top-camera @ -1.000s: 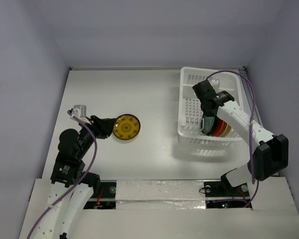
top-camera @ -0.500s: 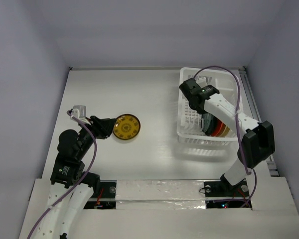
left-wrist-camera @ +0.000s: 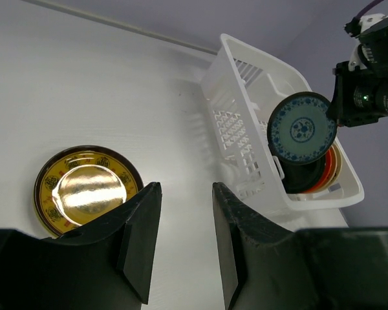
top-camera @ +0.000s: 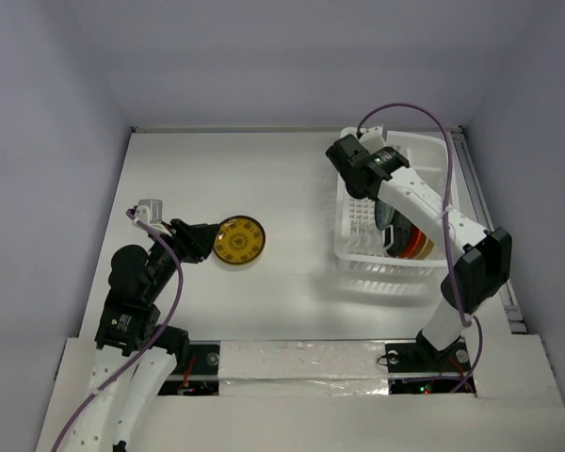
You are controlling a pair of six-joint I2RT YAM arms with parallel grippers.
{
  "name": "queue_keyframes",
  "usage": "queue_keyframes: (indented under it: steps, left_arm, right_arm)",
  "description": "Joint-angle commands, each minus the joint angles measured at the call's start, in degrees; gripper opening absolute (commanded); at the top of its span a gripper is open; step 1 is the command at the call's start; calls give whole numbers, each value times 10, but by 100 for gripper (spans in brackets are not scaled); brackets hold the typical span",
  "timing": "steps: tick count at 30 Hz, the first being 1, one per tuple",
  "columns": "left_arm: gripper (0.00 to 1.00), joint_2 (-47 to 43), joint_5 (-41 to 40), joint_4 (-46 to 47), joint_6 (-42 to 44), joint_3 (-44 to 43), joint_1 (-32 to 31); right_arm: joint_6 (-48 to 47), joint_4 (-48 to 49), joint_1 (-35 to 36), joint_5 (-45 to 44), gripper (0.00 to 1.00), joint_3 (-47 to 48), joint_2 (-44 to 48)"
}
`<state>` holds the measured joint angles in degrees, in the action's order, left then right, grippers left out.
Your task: Unload the plates from the dish rack
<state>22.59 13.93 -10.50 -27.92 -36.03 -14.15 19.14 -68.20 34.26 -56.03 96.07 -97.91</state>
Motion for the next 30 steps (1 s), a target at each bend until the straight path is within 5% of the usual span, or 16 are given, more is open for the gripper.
queue_keyframes:
  steps: [1, 4, 10, 14, 17, 23, 30]
  left_arm:
    - [34, -4, 6, 27, 2, -3, 2]
    - [34, -3, 1, 25, 1, -4, 2]
    - [34, -2, -3, 22, 2, -4, 2]
    - [5, 0, -6, 22, 3, -5, 2]
    - [0, 0, -20, 16, 1, -6, 2]
    - [20, -1, -22, 12, 1, -8, 2]
    - [26, 0, -14, 16, 1, -7, 2]
  right_arm:
    - [31, -4, 14, -36, 0, 34, 56]
    - [31, 51, 42, -18, 0, 25, 111]
    - [11, 307, 92, 207, 0, -92, 207]
    - [47, 427, 123, 318, 0, -135, 165]
    - [80, 513, 156, 354, 0, -145, 106]
    - [137, 592, 176, 428, 0, -99, -22]
    - [193, 629, 181, 454, 0, -106, -107]
